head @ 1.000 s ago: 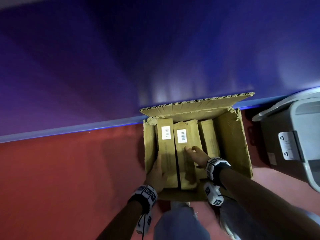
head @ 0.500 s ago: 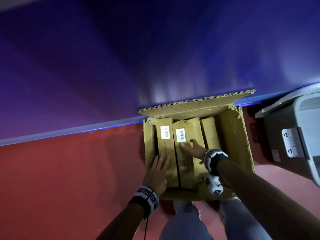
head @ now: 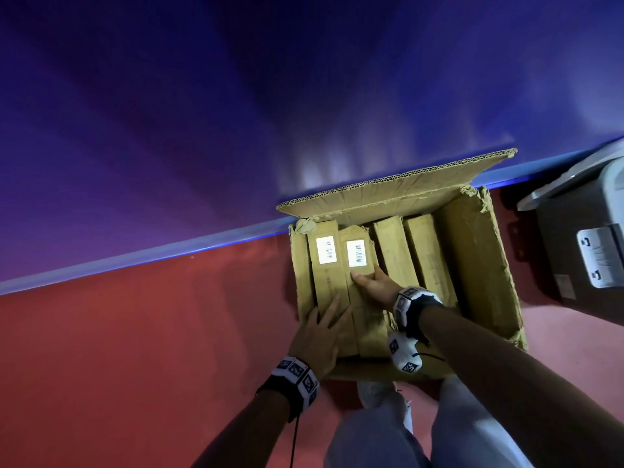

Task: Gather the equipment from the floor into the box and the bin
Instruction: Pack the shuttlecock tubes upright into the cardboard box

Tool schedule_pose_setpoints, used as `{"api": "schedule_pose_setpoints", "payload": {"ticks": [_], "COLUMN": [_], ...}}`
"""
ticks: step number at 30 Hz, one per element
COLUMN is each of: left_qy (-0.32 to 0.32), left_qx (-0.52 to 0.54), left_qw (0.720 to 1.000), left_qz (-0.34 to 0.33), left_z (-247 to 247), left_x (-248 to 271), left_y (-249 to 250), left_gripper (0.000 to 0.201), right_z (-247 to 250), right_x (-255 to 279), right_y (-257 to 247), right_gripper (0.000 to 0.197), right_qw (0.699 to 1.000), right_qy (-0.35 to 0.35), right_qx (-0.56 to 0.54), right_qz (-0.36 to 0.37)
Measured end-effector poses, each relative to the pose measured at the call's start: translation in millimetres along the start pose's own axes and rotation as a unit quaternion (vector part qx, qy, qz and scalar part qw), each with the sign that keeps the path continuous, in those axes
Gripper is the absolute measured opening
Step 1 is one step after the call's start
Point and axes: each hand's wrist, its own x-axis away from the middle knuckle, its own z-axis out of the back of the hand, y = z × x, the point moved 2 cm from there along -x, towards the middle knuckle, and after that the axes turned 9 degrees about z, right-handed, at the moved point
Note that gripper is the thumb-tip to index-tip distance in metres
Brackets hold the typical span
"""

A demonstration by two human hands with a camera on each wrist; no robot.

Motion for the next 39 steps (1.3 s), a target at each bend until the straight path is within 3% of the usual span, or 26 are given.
{"api": "schedule_pose_setpoints", "payload": {"ticks": [3, 6, 13, 17, 21, 26, 29, 35, 39], "left_qy": [-0.001, 0.000, -0.007, -0.005, 0.003, 0.040, 0.084, 0.227, 0.308], "left_qx": [-0.023, -0.037, -0.023, 0.000, 0.025, 0.182, 0.251, 0.370, 0.402], "left_qw": [1.000, 0.999, 1.000, 0.999, 0.997, 0.969, 0.951, 0.898, 0.862], "left_qz": [0.001, -0.001, 0.017, 0.039, 0.077, 0.160, 0.162, 0.071, -0.005], "left_z": [0, 4, 20, 33, 72, 166, 241, 425, 536], "left_x": [1, 1, 10, 20, 40, 80, 110, 215, 314], "left_y": [3, 5, 13, 16, 25, 47, 71, 146, 189], "left_gripper": [0.099, 0.094, 0.090, 0.092, 0.085, 0.067, 0.059, 0.033, 0.028], "right_z": [-8, -7, 12, 30, 46, 58, 62, 68, 70], "right_x": [4, 4, 22, 53, 100, 195, 269, 451, 575], "right_y": [-9, -7, -8, -28, -66, -139, -199, -333, -410], "right_gripper": [0.084, 0.090, 0.097, 0.090, 0.067, 0.055, 0.044, 0.038, 0.039], "right_qw": [0.996, 0.985, 0.981, 0.974, 0.946, 0.945, 0.943, 0.917, 0.870], "right_qy": [0.046, 0.078, 0.036, 0.054, 0.071, 0.105, 0.118, 0.145, 0.199], "right_qx": [0.070, 0.150, 0.192, 0.219, 0.314, 0.290, 0.266, 0.218, 0.212], "right_qz": [0.002, -0.026, -0.005, 0.015, 0.046, 0.113, 0.162, 0.302, 0.398]}}
